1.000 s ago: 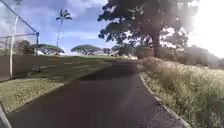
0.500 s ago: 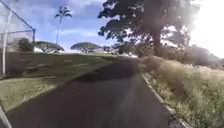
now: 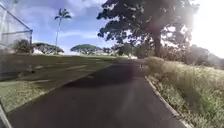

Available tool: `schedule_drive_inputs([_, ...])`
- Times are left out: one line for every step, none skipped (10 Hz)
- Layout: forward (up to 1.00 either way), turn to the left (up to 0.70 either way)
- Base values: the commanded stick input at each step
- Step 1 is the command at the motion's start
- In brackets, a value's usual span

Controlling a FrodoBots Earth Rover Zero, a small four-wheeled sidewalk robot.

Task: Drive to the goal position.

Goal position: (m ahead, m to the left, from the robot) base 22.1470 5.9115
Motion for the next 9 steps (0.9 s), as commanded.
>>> schedule_drive_inputs([0.7, 0.0])
schedule_drive_inputs([0.7, 0.0])
schedule_drive_inputs([0.7, 0.0])
schedule_drive_inputs([0.7, 0.0])
schedule_drive_inputs([0.7, 0.0])
schedule_drive_inputs([0.7, 0.0])
schedule_drive_inputs([0.7, 0.0])
schedule_drive_inputs([0.7, 0.0])
schedule_drive_inputs([0.7, 0.0])
